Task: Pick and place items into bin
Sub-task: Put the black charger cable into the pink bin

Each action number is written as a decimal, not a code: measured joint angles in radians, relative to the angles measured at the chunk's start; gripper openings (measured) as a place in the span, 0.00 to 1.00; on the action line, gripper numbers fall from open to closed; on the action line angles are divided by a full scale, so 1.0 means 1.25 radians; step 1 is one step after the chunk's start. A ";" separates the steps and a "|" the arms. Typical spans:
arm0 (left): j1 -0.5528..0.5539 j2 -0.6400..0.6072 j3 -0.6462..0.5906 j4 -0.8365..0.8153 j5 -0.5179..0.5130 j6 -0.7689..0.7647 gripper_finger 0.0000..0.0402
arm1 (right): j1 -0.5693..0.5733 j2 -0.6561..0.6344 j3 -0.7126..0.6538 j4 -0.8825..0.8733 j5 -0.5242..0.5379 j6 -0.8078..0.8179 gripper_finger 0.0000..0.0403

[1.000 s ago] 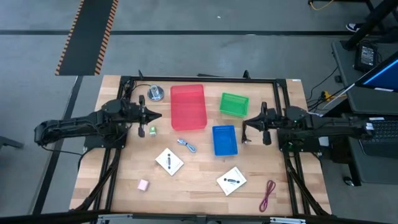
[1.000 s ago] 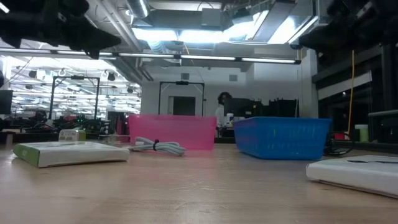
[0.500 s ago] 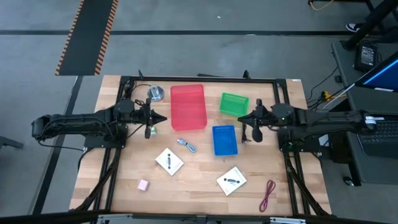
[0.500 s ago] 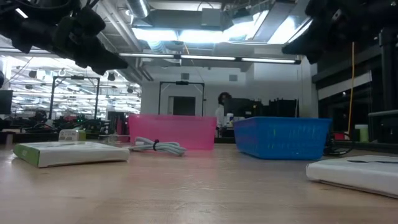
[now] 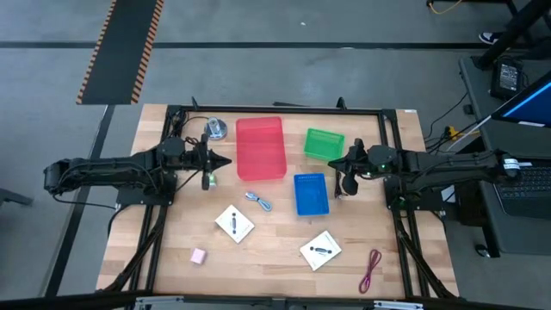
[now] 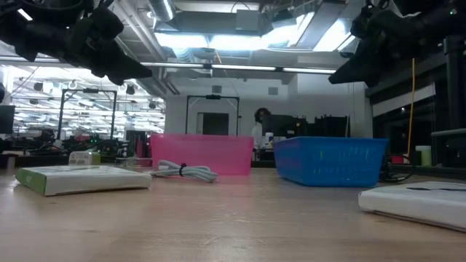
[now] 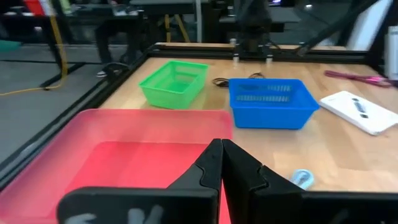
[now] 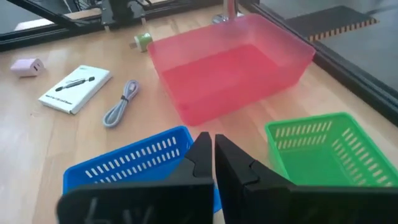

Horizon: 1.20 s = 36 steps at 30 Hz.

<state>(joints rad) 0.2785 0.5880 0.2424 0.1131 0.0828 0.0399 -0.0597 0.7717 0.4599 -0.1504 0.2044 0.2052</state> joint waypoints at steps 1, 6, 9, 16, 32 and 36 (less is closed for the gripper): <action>0.000 0.000 0.000 0.000 -0.011 0.000 0.01 | 0.000 0.000 0.000 -0.004 0.000 0.000 0.00; 0.000 0.000 0.000 0.000 -0.056 0.000 0.01 | 0.000 0.001 0.013 -0.042 0.010 0.034 0.00; 0.000 0.000 0.000 0.000 -0.061 0.000 0.01 | 0.007 0.018 0.062 -0.153 0.045 0.105 0.00; 0.000 0.000 0.000 0.048 -0.061 0.017 0.01 | 0.066 0.122 0.198 -0.412 0.121 0.260 0.00; 0.000 0.000 0.000 0.165 -0.064 0.063 0.01 | 0.215 0.325 0.335 -0.658 0.094 0.668 0.00; 0.000 0.000 0.000 0.175 -0.092 0.087 0.01 | 0.225 0.350 0.336 -0.657 0.047 0.685 0.00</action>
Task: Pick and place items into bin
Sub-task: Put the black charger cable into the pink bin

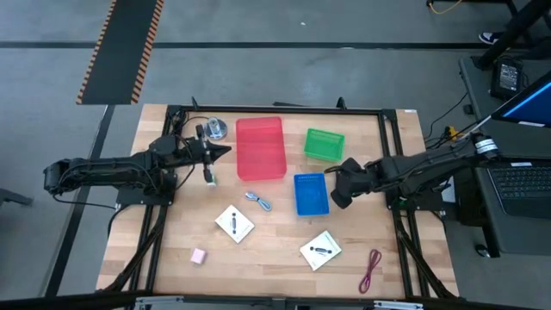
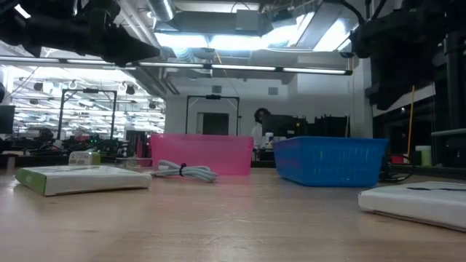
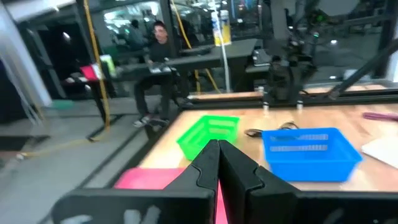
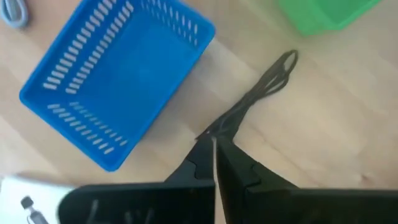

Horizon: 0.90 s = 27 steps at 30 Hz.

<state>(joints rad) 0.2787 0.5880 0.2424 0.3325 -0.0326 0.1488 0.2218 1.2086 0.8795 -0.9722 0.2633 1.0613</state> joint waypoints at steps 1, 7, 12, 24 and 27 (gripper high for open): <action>0.000 0.000 0.000 0.008 -0.008 0.013 0.01 | 0.000 0.005 0.000 0.000 -0.001 -0.001 0.00; 0.000 0.000 0.000 0.039 -0.022 0.030 0.01 | -0.006 0.036 0.000 0.000 -0.002 0.007 0.00; 0.000 0.000 0.000 0.050 -0.022 0.030 0.01 | -0.019 0.062 0.000 0.002 0.001 0.013 0.04; 0.000 0.000 0.000 0.049 -0.022 0.025 0.01 | -0.060 0.091 -0.066 0.046 0.034 0.046 0.33; 0.000 0.000 0.000 0.049 -0.022 0.024 0.01 | -0.071 0.090 -0.091 0.095 0.034 0.046 0.38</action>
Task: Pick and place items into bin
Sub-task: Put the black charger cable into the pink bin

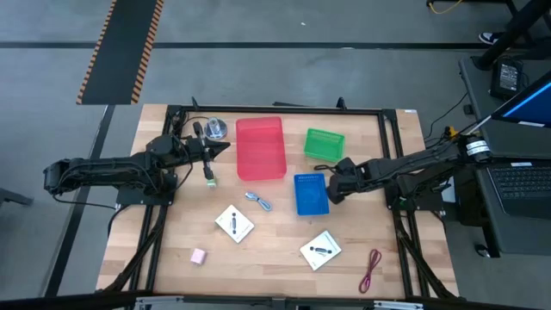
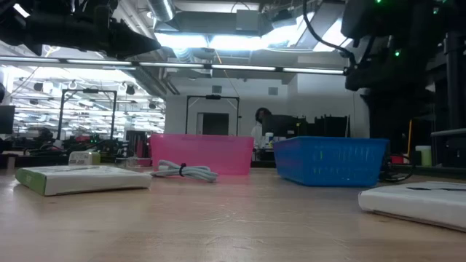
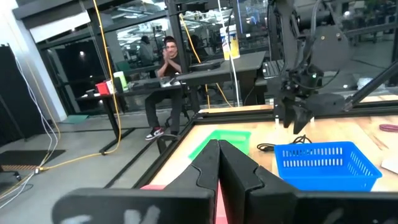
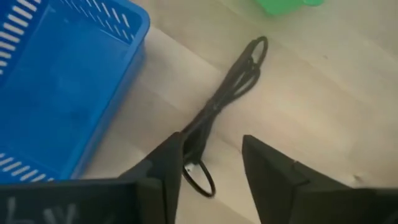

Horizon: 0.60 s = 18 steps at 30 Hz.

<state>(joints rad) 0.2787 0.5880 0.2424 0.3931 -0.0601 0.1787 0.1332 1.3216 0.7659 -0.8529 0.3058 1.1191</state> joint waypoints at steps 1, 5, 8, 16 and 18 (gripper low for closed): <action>0.000 0.000 0.000 0.000 0.000 0.000 0.01 | -0.004 0.000 -0.008 0.013 0.000 0.000 0.39; 0.000 0.000 0.000 0.000 0.000 0.000 0.01 | -0.016 0.000 -0.040 0.066 0.000 0.000 0.42; 0.000 0.000 0.000 0.000 0.000 0.000 0.01 | -0.027 0.000 -0.069 0.101 0.000 -0.001 0.42; 0.000 0.000 0.000 0.000 0.000 0.000 0.01 | -0.042 0.000 -0.136 0.211 0.000 -0.001 0.42; 0.000 0.000 0.000 0.000 0.000 0.000 0.01 | -0.042 0.000 -0.154 0.238 0.000 -0.001 0.42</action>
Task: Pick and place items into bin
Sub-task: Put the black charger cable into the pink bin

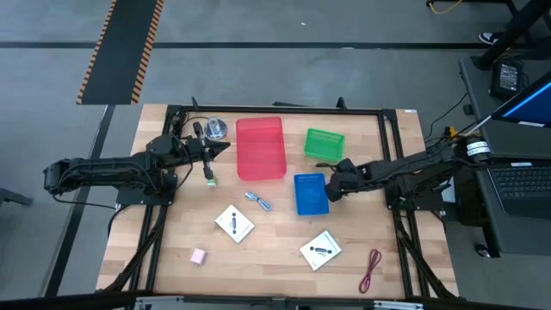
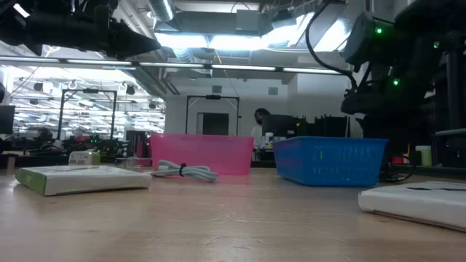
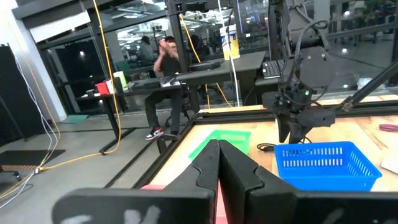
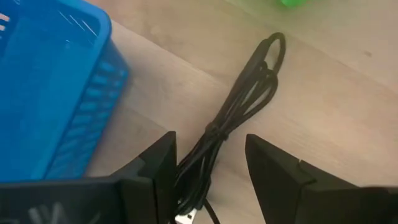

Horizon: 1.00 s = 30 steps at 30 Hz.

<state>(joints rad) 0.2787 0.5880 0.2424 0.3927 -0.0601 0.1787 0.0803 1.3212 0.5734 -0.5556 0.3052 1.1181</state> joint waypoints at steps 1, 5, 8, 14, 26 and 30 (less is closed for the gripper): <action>0.000 0.000 0.000 0.000 0.000 0.000 0.01 | 0.000 0.000 -0.010 0.012 0.000 0.001 0.42; 0.000 0.000 0.000 0.000 0.000 0.000 0.01 | 0.000 0.000 -0.047 0.027 0.000 0.021 0.42; 0.000 0.000 0.000 0.000 0.000 0.000 0.01 | 0.001 -0.002 -0.070 0.033 0.003 0.047 0.42; 0.000 0.000 0.000 0.000 0.000 0.000 0.01 | 0.001 -0.003 -0.083 0.035 0.007 0.044 0.34; 0.000 0.000 0.000 0.000 0.000 0.000 0.01 | -0.001 -0.033 -0.072 0.018 -0.013 0.000 0.05; 0.000 0.000 0.000 -0.001 0.000 0.000 0.01 | 0.000 -0.064 -0.039 0.015 -0.010 -0.045 0.05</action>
<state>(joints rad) 0.2787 0.5880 0.2424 0.3921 -0.0601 0.1789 0.0803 1.2415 0.5245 -0.5366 0.2927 1.0620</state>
